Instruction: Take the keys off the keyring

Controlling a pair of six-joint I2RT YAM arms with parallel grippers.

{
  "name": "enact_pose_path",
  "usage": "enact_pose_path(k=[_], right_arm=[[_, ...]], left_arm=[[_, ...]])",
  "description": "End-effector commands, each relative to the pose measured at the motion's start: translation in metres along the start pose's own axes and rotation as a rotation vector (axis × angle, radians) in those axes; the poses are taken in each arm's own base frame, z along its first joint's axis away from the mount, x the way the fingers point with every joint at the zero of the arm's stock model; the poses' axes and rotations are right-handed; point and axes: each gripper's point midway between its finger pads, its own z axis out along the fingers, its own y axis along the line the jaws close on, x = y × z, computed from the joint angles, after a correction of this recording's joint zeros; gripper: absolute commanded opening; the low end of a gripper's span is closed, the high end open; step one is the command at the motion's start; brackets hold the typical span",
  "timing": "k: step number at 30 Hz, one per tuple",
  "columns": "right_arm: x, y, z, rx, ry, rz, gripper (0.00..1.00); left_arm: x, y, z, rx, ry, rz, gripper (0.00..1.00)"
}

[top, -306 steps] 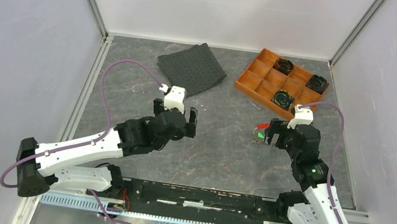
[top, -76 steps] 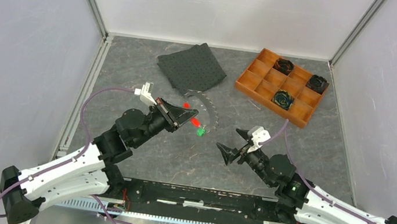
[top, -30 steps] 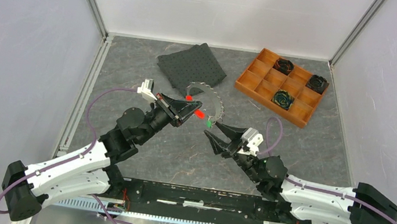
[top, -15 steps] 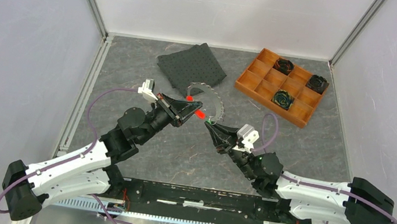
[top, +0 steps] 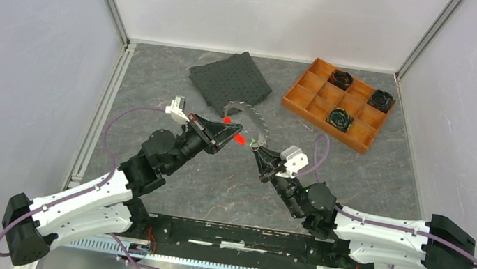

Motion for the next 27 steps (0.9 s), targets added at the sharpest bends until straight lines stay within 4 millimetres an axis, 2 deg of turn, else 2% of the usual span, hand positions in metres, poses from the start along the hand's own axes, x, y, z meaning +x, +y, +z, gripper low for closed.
enact_pose_path(k=[1, 4, 6, 7, 10, 15, 19, 22, 27], right_arm=[[-0.009, -0.007, 0.002, 0.017, 0.006, -0.043, 0.00], [-0.012, 0.033, 0.001, -0.206, -0.014, -0.069, 0.03], [-0.011, 0.047, -0.005, -0.274, -0.020, -0.083, 0.11], [-0.011, 0.047, -0.007, -0.269, -0.021, -0.080, 0.14], [-0.019, 0.035, -0.010, -0.215, -0.039, -0.057, 0.32], [-0.049, 0.009, -0.016, -0.104, -0.112, 0.016, 0.54], [-0.059, 0.000, -0.015, -0.056, -0.126, 0.050, 0.63], [-0.055, 0.007, -0.011, -0.080, -0.100, 0.036, 0.64], [-0.038, 0.006, -0.015, -0.070, -0.086, 0.051, 0.68]], left_arm=[[-0.018, -0.037, -0.007, 0.107, -0.065, 0.029, 0.02], [-0.023, -0.045, -0.008, 0.123, -0.088, 0.083, 0.02], [-0.027, -0.053, -0.009, 0.135, -0.102, 0.134, 0.02], [-0.028, -0.053, -0.009, 0.133, -0.107, 0.160, 0.02], [-0.030, -0.060, -0.011, 0.142, -0.114, 0.201, 0.02], [-0.029, -0.057, -0.010, 0.138, -0.107, 0.244, 0.02], [-0.025, -0.055, -0.008, 0.136, -0.093, 0.268, 0.02], [-0.024, -0.053, -0.007, 0.142, -0.092, 0.280, 0.02], [-0.025, -0.057, -0.008, 0.176, -0.102, 0.289, 0.02]])
